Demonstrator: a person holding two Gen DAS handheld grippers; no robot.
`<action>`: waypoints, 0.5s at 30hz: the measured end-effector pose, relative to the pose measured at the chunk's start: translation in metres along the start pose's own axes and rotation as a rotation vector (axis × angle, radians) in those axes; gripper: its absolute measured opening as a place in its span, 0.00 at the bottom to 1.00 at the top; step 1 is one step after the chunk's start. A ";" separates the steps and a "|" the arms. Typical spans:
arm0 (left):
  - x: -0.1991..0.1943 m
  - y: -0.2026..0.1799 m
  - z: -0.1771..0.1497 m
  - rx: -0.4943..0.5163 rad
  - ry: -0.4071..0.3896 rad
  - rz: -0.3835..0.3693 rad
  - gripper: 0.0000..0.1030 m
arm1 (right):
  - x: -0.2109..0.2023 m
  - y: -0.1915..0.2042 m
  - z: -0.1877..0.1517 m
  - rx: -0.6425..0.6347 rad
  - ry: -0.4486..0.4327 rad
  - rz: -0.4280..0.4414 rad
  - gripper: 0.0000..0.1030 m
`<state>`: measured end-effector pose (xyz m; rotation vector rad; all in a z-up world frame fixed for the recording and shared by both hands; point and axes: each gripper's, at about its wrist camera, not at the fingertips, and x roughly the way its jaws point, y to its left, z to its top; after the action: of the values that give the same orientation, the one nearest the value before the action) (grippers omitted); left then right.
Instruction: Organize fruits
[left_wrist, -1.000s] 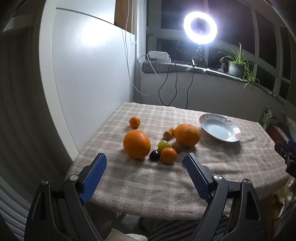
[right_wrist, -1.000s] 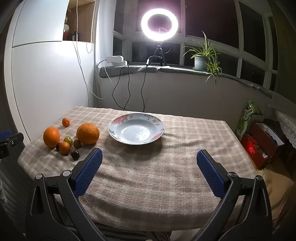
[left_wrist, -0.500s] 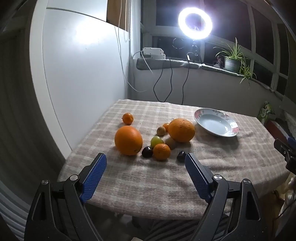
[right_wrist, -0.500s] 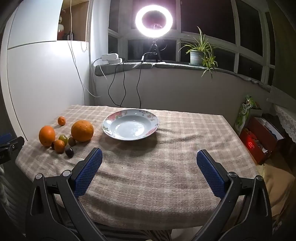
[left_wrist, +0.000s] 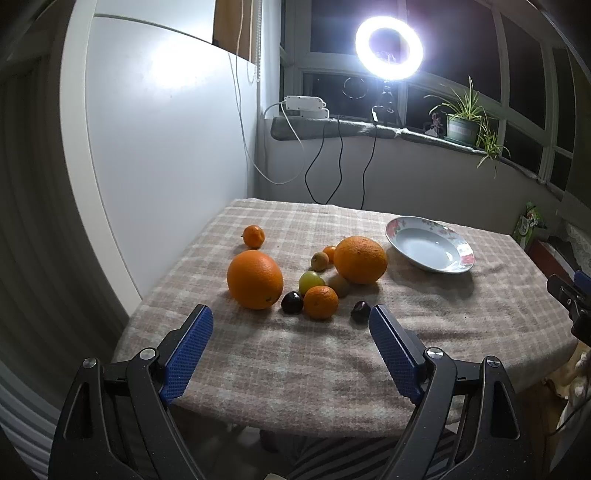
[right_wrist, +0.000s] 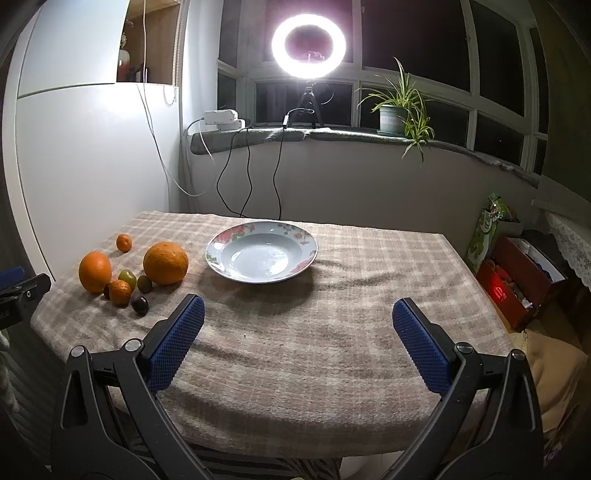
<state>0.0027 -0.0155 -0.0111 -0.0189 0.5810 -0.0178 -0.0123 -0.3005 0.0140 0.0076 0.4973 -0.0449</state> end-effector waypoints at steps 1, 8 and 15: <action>0.000 0.000 0.000 0.000 0.001 0.000 0.84 | 0.000 0.001 0.000 -0.002 0.000 0.000 1.00; -0.001 0.000 -0.001 -0.001 0.000 0.000 0.84 | 0.000 0.001 0.001 -0.005 -0.002 0.001 1.00; -0.001 0.000 0.000 0.002 -0.002 -0.001 0.84 | 0.001 0.000 0.002 0.002 -0.006 0.000 1.00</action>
<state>0.0022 -0.0159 -0.0106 -0.0173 0.5790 -0.0191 -0.0106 -0.3009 0.0153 0.0091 0.4910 -0.0456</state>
